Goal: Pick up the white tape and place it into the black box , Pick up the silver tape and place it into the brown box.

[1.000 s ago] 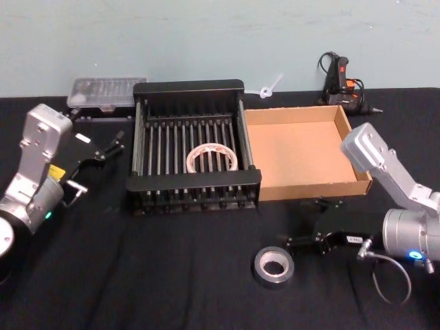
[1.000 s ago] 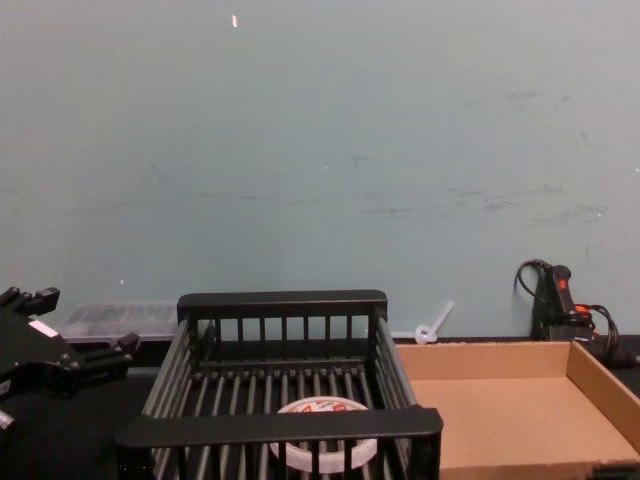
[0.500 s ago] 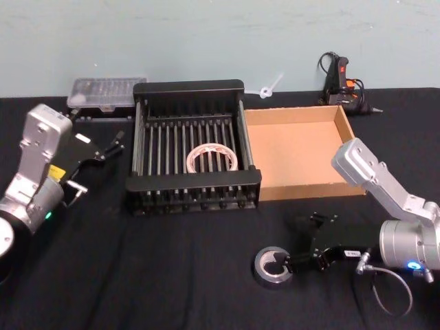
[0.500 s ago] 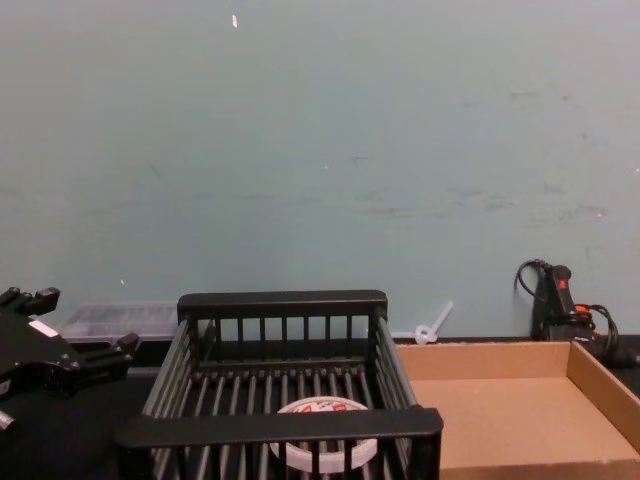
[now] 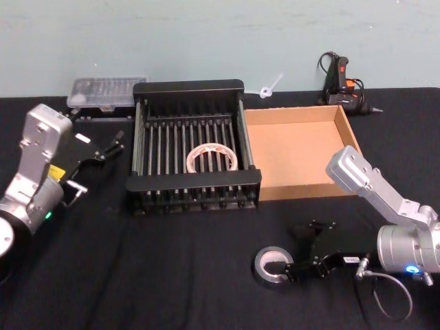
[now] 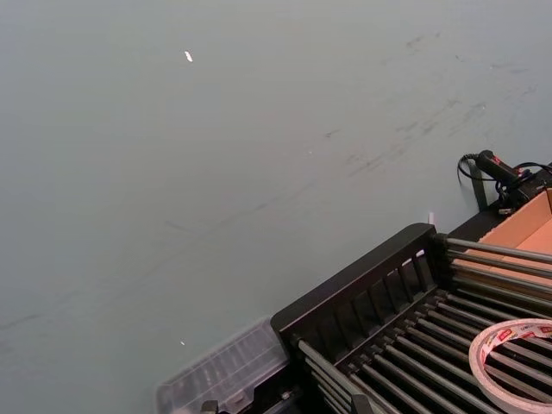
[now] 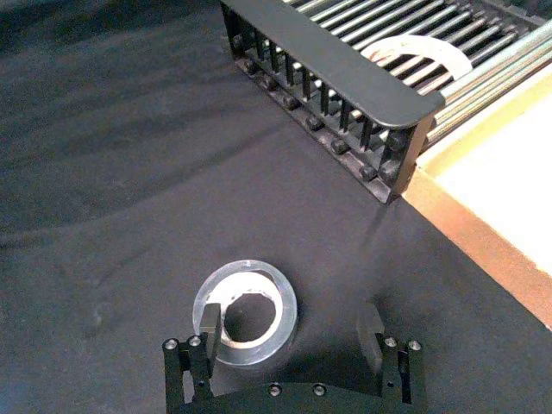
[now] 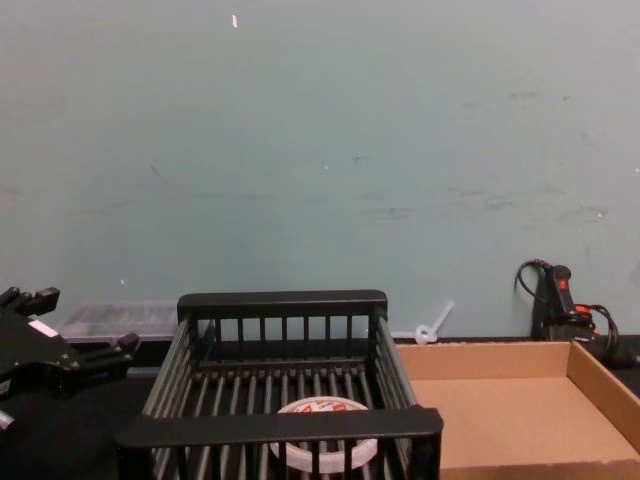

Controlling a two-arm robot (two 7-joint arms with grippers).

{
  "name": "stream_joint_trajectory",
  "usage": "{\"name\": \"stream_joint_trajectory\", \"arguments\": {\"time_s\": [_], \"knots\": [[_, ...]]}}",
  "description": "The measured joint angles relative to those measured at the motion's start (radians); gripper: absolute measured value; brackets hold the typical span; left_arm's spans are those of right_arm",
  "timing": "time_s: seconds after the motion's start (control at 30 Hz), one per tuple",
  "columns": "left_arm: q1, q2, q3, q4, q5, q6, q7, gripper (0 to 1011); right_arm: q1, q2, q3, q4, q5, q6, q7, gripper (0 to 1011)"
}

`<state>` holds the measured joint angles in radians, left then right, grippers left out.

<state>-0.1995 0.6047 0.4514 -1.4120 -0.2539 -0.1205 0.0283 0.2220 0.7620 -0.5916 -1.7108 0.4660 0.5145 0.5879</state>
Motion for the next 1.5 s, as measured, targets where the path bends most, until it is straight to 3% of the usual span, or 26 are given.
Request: {"name": "stream_joint_trajectory", "arguments": {"time_s": [0.87,1.5], "knots": [[0.0,0.0,0.0,0.0,0.0,0.0,0.0,1001,0.04,-0.046,-0.038,0.075,-0.009,-0.007,-0.013,1002],[0.0,0.0,0.0,0.0,0.0,0.0,0.0,1001,0.047,-0.054,-0.044,0.085,-0.012,-0.008,-0.013,1002]]}}
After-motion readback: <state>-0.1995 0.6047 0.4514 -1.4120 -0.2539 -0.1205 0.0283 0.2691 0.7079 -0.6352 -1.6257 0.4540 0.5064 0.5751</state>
